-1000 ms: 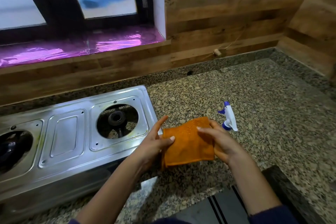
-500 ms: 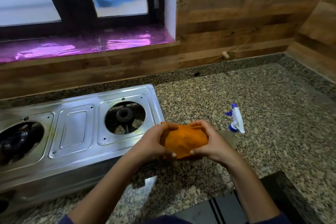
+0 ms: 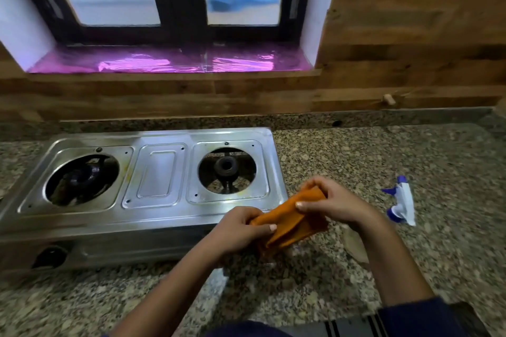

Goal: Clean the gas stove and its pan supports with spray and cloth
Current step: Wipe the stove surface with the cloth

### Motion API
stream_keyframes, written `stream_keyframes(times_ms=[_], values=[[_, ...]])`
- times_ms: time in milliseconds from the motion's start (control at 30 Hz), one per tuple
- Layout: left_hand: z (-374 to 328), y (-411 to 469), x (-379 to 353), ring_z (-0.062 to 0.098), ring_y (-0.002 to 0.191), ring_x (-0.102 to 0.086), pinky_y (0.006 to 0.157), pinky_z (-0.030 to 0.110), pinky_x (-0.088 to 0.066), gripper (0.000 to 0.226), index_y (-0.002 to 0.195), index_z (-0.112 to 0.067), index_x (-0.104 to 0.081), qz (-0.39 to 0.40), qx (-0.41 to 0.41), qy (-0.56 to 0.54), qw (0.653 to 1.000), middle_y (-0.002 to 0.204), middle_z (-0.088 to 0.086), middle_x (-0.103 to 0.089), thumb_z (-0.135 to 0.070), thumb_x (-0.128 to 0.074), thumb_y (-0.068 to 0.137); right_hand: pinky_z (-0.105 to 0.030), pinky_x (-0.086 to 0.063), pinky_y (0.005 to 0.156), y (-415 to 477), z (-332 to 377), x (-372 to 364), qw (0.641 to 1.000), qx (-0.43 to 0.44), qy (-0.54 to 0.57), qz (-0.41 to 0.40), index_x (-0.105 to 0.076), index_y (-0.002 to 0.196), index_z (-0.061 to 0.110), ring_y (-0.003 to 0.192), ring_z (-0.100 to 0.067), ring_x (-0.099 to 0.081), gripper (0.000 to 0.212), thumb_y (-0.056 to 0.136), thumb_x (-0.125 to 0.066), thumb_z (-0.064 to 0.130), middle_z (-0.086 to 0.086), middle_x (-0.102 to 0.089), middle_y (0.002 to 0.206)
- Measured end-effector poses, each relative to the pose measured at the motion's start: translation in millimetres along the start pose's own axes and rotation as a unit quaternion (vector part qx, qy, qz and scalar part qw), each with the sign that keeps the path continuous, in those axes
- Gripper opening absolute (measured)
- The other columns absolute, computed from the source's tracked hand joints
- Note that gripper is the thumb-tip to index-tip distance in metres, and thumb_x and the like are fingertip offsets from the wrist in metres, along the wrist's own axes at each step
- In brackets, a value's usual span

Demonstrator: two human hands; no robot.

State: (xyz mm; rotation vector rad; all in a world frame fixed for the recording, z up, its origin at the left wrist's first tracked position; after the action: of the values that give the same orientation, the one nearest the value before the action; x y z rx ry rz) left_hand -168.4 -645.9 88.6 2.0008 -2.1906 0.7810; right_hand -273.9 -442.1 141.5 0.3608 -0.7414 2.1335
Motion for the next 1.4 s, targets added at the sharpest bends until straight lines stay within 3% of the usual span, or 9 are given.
stream_keyframes(times_ms=[167, 367, 467, 567, 700, 867, 1000, 1100, 1400], values=[[21.0, -0.5, -9.3, 0.02, 0.086, -0.072, 0.085, 0.045, -0.058, 0.041, 0.102, -0.022, -0.063, -0.08, 0.095, -0.191, 0.974, 0.096, 0.005, -0.074, -0.045, -0.077, 0.071, -0.038, -0.055, 0.077, 65.4, 22.7, -21.6, 0.994, 0.003, -0.035, -0.104, -0.055, 0.109, 0.022, 0.092, -0.02, -0.06, 0.052, 0.068, -0.087, 0.035, 0.002, -0.061, 0.097], [27.6, -20.5, 29.7, 0.004, 0.071, -0.065, 0.066, 0.028, -0.05, 0.027, 0.093, -0.038, -0.066, -0.204, 0.053, 0.161, 0.964, 0.075, -0.012, -0.069, -0.06, -0.058, 0.08, -0.043, -0.042, 0.096, 64.8, 22.4, -89.6, 0.93, 0.036, -0.205, -0.302, -0.059, 0.119, 0.012, 0.118, -0.032, -0.051, 0.032, 0.092, -0.053, 0.028, -0.012, -0.056, 0.125], [33.0, -29.6, 52.0, 0.003, 0.076, -0.061, 0.06, 0.026, -0.042, 0.02, 0.093, -0.035, -0.065, -0.287, 0.017, 0.237, 0.928, 0.081, -0.015, -0.067, -0.052, -0.056, 0.087, -0.051, -0.012, 0.118, 55.5, 19.9, -133.8, 0.927, -0.005, -0.269, -0.263, -0.034, 0.147, 0.007, 0.147, -0.032, -0.017, 0.057, 0.099, -0.038, 0.038, -0.018, -0.026, 0.157], [51.6, -23.6, 66.0, 0.011, 0.087, -0.059, 0.066, 0.03, -0.046, 0.015, 0.097, -0.029, -0.065, -0.32, -0.056, 0.305, 0.895, 0.094, -0.012, -0.063, -0.039, -0.056, 0.09, -0.055, 0.013, 0.115, 61.0, 16.3, -155.4, 0.924, -0.035, -0.299, -0.234, -0.004, 0.155, 0.006, 0.151, -0.029, 0.011, 0.073, 0.1, -0.026, 0.048, -0.016, 0.002, 0.164], [82.1, -12.3, 78.2, 0.025, 0.114, -0.058, 0.088, 0.037, -0.048, 0.03, 0.109, -0.018, -0.065, -0.315, -0.093, 0.38, 0.865, 0.125, 0.004, -0.062, -0.035, -0.049, 0.091, -0.052, 0.01, 0.119, 76.9, 10.5, -140.9, 0.919, -0.03, -0.314, -0.237, -0.002, 0.155, 0.006, 0.151, -0.025, 0.008, 0.07, 0.101, -0.021, 0.046, -0.012, 0.001, 0.164], [110.4, -15.4, 90.1, 0.025, 0.133, -0.047, 0.11, 0.041, -0.038, 0.054, 0.136, -0.012, -0.053, -0.294, -0.068, 0.316, 0.9, 0.141, 0.008, -0.054, -0.043, -0.034, 0.096, -0.046, 0.007, 0.121, 83.8, 4.4, -133.8, 0.917, 0.011, -0.339, -0.209, -0.004, 0.156, 0.006, 0.152, -0.024, 0.003, 0.068, 0.101, -0.015, 0.045, -0.011, -0.001, 0.164], [106.0, -27.2, 102.1, 0.001, 0.121, -0.051, 0.1, 0.024, -0.041, 0.047, 0.142, -0.027, -0.043, -0.289, -0.083, 0.107, 0.948, 0.131, -0.008, -0.054, -0.043, -0.038, 0.098, -0.041, 0.007, 0.122, 61.3, 11.3, -173.2, 0.918, 0.068, -0.336, -0.197, -0.004, 0.156, 0.009, 0.152, -0.023, 0.001, 0.065, 0.101, -0.015, 0.042, -0.009, 0.0, 0.164], [101.8, -37.2, 115.5, -0.017, 0.117, -0.043, 0.094, 0.005, -0.034, 0.046, 0.138, -0.039, -0.041, -0.328, -0.073, 0.02, 0.942, 0.13, -0.017, -0.049, -0.054, -0.034, 0.095, -0.042, -0.002, 0.119, 62.2, 42.6, -223.1, 0.916, 0.136, -0.338, -0.169, -0.03, 0.151, 0.005, 0.147, -0.028, -0.026, 0.062, 0.098, -0.026, 0.037, -0.014, -0.028, 0.158], [96.8, -51.5, 158.6, -0.003, 0.118, -0.051, 0.095, 0.008, -0.036, 0.044, 0.126, -0.027, -0.055, -0.347, -0.122, 0.026, 0.93, 0.123, -0.012, -0.057, -0.05, -0.031, 0.097, -0.047, 0.005, 0.121, 91.1, 116.3, -305.6, 0.888, 0.267, -0.374, -0.019, -0.009, 0.156, 0.009, 0.151, -0.025, -0.002, 0.073, 0.096, -0.041, 0.036, -0.013, -0.011, 0.163]])
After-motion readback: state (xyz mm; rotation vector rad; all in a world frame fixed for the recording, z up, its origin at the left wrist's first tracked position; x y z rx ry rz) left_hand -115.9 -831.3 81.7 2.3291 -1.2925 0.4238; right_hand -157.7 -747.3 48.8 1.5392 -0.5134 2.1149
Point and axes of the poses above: each hand's wrist, its own y-axis towards the middle knuckle, its own x-axis out of the back of the hand, z = x × y, the point moved 2 cm from there along y, towards the middle knuckle
